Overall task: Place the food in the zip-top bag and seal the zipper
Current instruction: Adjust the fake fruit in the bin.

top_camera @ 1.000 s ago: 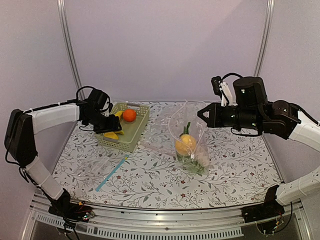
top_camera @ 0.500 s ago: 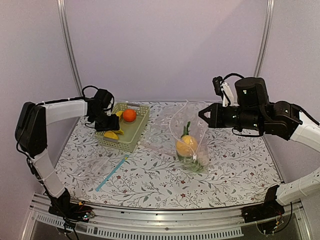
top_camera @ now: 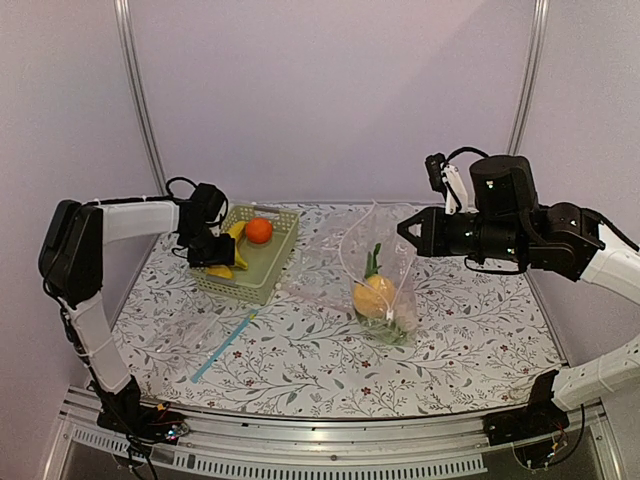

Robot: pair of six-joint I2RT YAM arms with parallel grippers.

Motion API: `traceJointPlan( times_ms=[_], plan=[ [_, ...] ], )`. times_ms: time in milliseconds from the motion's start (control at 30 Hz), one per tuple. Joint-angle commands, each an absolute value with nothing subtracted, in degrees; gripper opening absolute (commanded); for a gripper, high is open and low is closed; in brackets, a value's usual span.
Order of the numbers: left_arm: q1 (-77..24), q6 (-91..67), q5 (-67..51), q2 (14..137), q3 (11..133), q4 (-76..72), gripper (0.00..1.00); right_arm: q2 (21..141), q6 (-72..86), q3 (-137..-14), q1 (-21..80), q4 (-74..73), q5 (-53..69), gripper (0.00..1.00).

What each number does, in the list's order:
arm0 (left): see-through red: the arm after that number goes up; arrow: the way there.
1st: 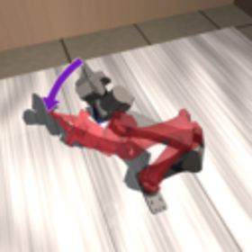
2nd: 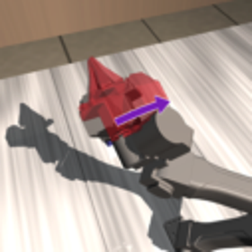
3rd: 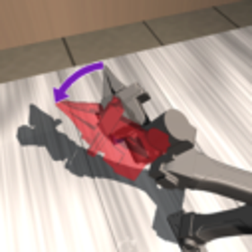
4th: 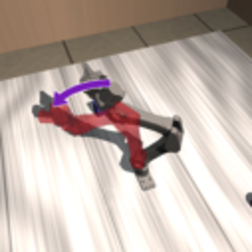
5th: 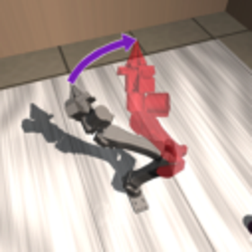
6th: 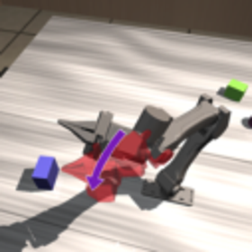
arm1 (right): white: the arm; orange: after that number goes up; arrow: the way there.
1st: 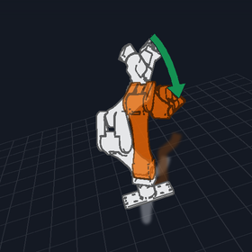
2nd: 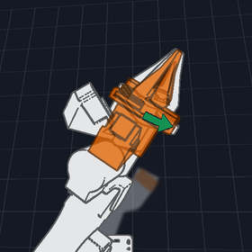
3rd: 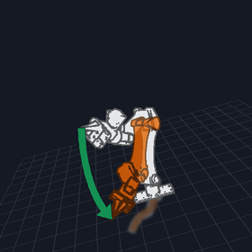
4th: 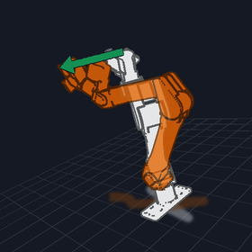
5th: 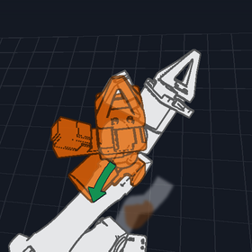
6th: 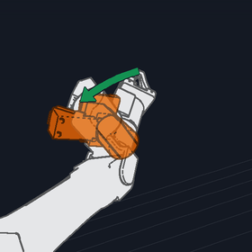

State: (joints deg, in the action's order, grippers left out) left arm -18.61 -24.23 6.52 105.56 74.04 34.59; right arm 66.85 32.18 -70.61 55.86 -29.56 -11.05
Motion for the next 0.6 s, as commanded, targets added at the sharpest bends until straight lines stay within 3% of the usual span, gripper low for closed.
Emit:
traceJointPlan(
  times_ms=[0,300,567],
  plan=[
    [-18.2,-25.2,2.5,108.6,75.1,34.2,0.69,65.6,32.3,-69.9,55.9,-28.2,-12.0,0.00],
    [-20.8,-24.9,-4.4,110.4,77.5,30.8,0.65,66.7,32.6,-70.4,55.8,-28.2,-12.0,0.00],
    [-21.1,-24.2,6.3,103.6,76.6,34.1,0.65,67.2,32.7,-70.4,55.9,-28.0,-11.9,0.00]
  ],
)
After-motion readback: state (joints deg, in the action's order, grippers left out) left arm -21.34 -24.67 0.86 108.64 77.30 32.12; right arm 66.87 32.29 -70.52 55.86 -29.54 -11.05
